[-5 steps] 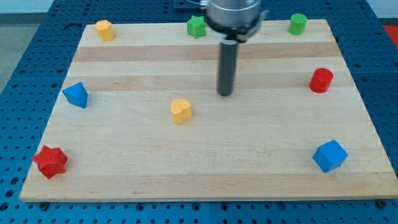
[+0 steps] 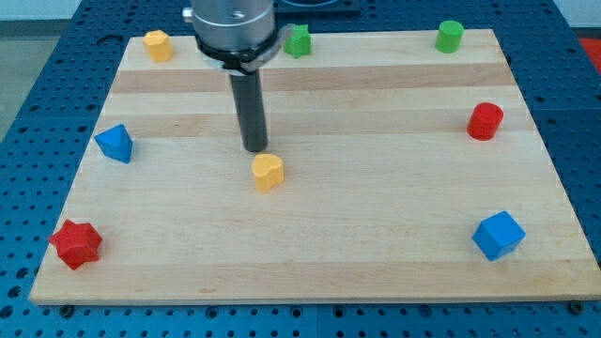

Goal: Drag the yellow heart towards the bottom center

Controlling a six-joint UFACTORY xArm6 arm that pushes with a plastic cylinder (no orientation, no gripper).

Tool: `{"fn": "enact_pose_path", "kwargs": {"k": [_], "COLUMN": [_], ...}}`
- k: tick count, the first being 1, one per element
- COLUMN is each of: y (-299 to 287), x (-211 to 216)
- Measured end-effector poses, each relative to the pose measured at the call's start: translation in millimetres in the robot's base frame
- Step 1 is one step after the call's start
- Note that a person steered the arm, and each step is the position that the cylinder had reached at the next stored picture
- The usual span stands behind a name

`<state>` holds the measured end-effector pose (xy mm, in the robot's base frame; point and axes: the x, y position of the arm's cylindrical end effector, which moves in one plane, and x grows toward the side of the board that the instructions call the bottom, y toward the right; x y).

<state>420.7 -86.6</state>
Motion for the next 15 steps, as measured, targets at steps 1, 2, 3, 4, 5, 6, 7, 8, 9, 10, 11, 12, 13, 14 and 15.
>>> {"fn": "enact_pose_path", "kwargs": {"k": [1, 2, 3, 4, 5, 6, 7, 8, 9, 10, 11, 12, 13, 14, 15], "y": [-8.9, 5.4, 26.3, 12.1, 11.1, 20.9, 35.8, 37.2, 34.1, 42.9, 43.7, 45.0, 41.3, 36.2, 58.0], "x": [17.4, 41.8, 49.7, 37.0, 27.8, 39.6, 59.1, 59.0, 32.8, 39.1, 75.8, 101.4, 87.2, 57.8, 59.4]}}
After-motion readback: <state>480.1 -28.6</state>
